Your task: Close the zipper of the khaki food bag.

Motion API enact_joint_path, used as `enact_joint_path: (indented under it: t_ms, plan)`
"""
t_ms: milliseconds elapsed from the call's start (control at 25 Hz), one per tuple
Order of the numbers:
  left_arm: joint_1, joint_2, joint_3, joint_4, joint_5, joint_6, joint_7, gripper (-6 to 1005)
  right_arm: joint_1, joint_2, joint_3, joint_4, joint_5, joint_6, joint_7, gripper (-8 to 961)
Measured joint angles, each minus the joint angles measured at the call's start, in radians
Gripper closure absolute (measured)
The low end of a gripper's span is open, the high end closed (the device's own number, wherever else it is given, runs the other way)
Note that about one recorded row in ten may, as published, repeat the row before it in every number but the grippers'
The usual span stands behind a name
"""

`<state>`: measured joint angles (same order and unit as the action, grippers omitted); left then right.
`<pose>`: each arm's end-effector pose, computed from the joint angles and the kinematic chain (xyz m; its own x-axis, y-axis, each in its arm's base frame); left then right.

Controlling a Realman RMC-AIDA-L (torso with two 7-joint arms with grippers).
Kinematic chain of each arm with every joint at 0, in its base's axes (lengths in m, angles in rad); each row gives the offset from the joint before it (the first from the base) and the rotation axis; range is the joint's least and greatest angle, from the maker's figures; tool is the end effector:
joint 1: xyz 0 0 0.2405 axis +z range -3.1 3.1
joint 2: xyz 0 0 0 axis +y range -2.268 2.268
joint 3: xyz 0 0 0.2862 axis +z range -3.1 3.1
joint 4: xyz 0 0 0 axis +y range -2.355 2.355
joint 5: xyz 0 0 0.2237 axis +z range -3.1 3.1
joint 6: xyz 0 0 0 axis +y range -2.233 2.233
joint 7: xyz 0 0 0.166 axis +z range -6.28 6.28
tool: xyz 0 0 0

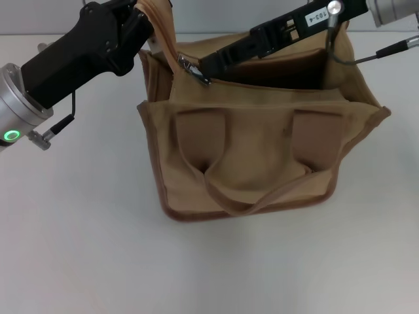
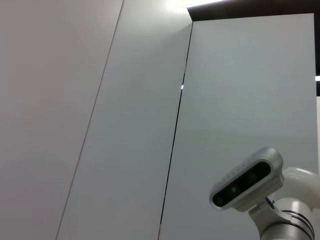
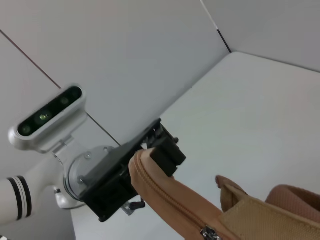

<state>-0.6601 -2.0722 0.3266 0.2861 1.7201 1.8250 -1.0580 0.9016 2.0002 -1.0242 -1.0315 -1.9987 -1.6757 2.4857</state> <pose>-0.2168 0.3704 -0.0053 0.3772 0.0047 0.9261 0.3780 -0.9137 -0.1493 0.0840 0.4274 0.0031 0.7356 -0.6447 -0.2081 -0.6344 -0.7633 0.1219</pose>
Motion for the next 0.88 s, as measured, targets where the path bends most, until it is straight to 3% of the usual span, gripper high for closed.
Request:
enact_joint_path:
  t_ms: [560,800,880]
  plan:
    - [-0.006,0.000,0.000,0.001,-0.001,0.000,-0.002,971,0.028,0.025,-0.078,-0.021,-0.033,0.063,-0.038,558]
    - [-0.006,0.000,0.000,0.001,-0.001,-0.003,-0.003,971,0.030,0.038,-0.103,-0.074,-0.076,0.076,-0.035,638]
    - [-0.006,0.000,0.000,0.001,-0.001,-0.003,-0.003,970,0.033,0.038,-0.105,-0.084,-0.083,0.070,-0.031,719]
